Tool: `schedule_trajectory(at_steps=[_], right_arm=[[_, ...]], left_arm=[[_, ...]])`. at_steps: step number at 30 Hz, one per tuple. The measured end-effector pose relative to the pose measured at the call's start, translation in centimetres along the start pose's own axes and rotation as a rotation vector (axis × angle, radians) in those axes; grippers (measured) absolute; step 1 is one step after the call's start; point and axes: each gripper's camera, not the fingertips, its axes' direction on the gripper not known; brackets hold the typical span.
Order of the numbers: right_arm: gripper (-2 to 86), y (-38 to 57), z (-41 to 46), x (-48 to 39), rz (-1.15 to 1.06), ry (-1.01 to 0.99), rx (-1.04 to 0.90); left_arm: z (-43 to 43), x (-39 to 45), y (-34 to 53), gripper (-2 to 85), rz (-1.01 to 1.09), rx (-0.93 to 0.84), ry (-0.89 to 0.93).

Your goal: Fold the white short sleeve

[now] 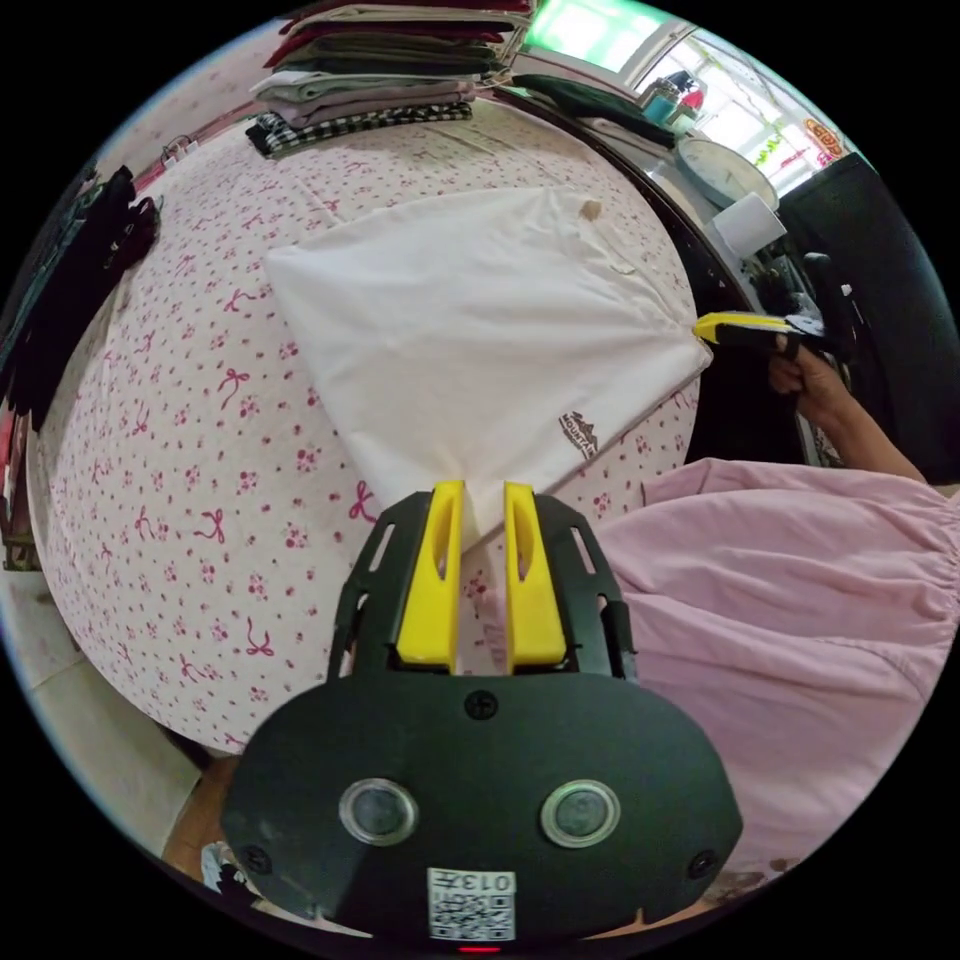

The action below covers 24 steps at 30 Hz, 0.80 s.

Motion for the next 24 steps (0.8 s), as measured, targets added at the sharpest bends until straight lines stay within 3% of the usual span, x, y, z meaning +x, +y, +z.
schedule_trajectory(at_steps=[10,18,24], right_arm=[[7.0,-6.4,-3.6,-1.1,-0.053,0.146,0.156],[8.0,-12.5,-0.1,-2.7,-0.061,0.155,0.098],[3.3,-12.4,0.9,-3.8,-0.068,0.165,0.043]], left_arm=[[-3.4,-1.9,-1.9,7.7,-0.025,0.107,-0.074],[-2.0,-2.6,-4.5,7.8,-0.018,0.097,-0.121],[-1.2,-3.2,-3.5,7.8,-0.045,0.105,-0.093]])
